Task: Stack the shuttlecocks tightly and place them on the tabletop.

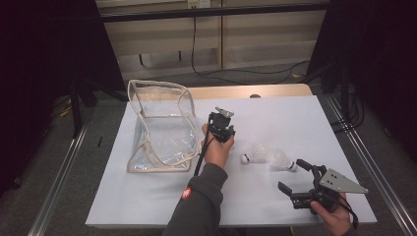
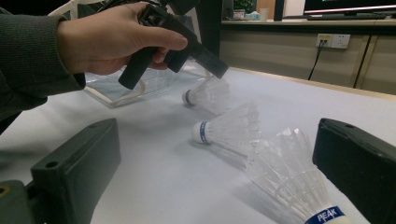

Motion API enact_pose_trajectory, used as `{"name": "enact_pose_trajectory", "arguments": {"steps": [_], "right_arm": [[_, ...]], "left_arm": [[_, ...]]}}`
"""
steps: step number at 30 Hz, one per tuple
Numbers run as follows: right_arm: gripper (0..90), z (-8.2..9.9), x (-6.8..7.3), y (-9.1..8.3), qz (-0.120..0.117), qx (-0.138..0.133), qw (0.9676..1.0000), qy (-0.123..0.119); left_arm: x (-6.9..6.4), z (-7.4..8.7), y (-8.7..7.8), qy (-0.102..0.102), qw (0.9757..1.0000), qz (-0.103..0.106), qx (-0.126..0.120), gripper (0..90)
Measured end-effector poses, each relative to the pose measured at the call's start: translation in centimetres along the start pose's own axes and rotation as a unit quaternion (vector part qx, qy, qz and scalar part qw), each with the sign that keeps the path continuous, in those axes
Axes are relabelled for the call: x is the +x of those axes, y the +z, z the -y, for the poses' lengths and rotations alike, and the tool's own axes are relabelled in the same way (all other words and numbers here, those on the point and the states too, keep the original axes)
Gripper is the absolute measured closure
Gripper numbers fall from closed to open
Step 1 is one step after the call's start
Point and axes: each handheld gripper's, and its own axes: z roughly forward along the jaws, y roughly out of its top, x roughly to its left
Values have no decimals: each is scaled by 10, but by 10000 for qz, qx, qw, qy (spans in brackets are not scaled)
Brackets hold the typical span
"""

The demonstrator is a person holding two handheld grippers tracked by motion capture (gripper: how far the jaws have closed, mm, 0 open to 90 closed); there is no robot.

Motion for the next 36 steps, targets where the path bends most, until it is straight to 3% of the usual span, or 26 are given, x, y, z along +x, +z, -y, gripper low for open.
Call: {"name": "enact_pose_trajectory", "arguments": {"steps": [18, 29, 36], "right_arm": [[5, 0, 0, 0, -6, 4, 10000, -4], [5, 0, 0, 0, 1, 3, 10000, -21], [5, 0, 0, 0, 3, 3, 10000, -31]], "left_arm": [[-1, -3, -4, -21, 9999, 101, -68, 657], [-1, -4, -13, -173, 9990, 401, -64, 558], [-4, -5, -20, -315, 9970, 687, -139, 450]]}}
